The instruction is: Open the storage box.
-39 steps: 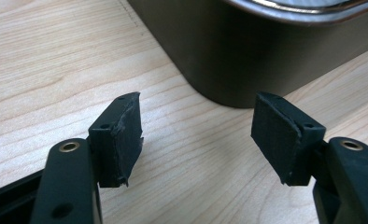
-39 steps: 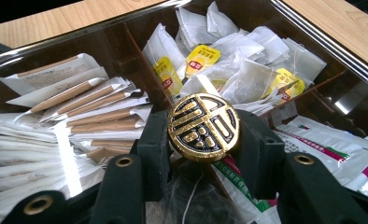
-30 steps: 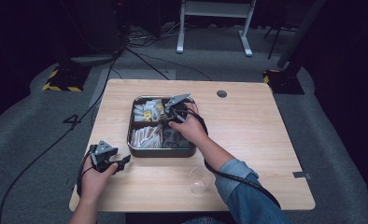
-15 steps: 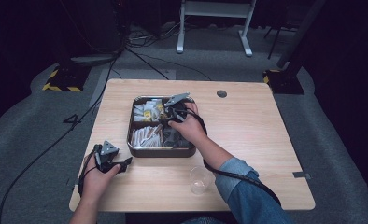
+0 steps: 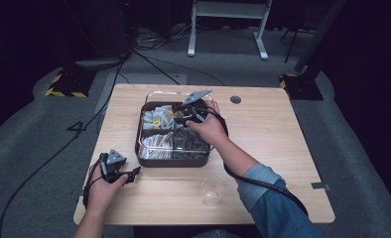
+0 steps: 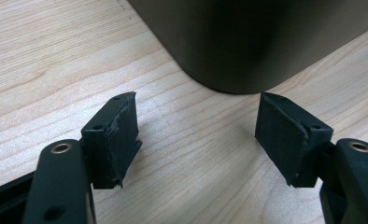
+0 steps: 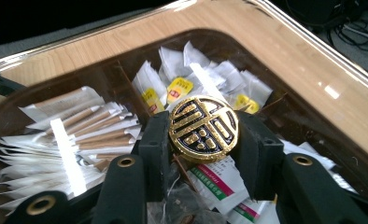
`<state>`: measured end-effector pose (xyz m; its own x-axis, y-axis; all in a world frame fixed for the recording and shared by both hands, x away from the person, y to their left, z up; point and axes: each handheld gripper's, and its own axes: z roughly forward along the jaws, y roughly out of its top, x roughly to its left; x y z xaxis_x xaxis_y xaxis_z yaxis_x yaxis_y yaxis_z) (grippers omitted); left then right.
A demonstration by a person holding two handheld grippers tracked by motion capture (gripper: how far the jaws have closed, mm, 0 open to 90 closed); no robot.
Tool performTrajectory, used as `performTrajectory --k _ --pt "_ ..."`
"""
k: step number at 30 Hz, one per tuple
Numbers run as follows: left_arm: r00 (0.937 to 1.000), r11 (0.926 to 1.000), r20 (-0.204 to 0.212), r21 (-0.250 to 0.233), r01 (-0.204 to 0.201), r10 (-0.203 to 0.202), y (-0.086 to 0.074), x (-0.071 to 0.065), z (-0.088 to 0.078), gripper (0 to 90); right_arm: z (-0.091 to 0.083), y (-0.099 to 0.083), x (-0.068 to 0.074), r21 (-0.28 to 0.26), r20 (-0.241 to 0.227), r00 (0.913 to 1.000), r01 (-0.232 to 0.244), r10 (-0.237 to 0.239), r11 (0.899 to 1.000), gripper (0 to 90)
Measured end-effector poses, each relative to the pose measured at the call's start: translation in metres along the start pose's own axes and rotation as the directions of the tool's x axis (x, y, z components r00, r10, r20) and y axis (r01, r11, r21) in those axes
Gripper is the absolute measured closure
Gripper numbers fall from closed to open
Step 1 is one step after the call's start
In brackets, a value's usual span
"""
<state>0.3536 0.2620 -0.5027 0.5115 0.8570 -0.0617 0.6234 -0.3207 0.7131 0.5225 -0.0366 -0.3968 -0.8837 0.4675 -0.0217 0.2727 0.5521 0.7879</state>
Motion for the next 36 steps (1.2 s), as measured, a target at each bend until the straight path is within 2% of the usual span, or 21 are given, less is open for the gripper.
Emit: performTrajectory --k 12,18,22,26,33,36 --pt "1.0 1.0 -0.005 0.001 0.0 0.0 0.0 -0.001 0.001 30.0 -0.033 0.001 -0.013 -0.035 0.014 0.9999 -0.008 0.009 0.999 58.8" --pt "1.0 1.0 0.001 0.002 0.002 -0.002 0.001 -0.001 0.001 28.7 -0.053 -0.002 -0.023 -0.034 0.026 0.9995 -0.014 0.015 0.999 58.8" --pt "1.0 1.0 -0.006 0.007 -0.002 0.002 0.002 -0.003 0.003 26.4 -0.071 -0.01 -0.033 -0.024 0.048 0.9987 -0.017 0.018 1.0 58.8" --pt "0.9996 0.9996 -0.015 0.013 -0.024 0.024 0.003 -0.004 0.004 25.1 -0.088 -0.02 -0.045 -0.014 0.067 0.9974 -0.027 0.028 1.0 58.8" --pt "0.9997 0.9997 -0.017 0.014 -0.02 0.02 0.003 -0.006 0.005 24.0 -0.118 -0.04 -0.067 -0.005 0.106 0.9932 -0.05 0.05 0.999 58.8" --pt "0.9996 0.9997 -0.018 0.013 -0.021 0.021 0.003 -0.006 0.005 23.9 -0.131 -0.049 -0.077 -0.01 0.124 0.9896 -0.073 0.073 0.997 58.8"
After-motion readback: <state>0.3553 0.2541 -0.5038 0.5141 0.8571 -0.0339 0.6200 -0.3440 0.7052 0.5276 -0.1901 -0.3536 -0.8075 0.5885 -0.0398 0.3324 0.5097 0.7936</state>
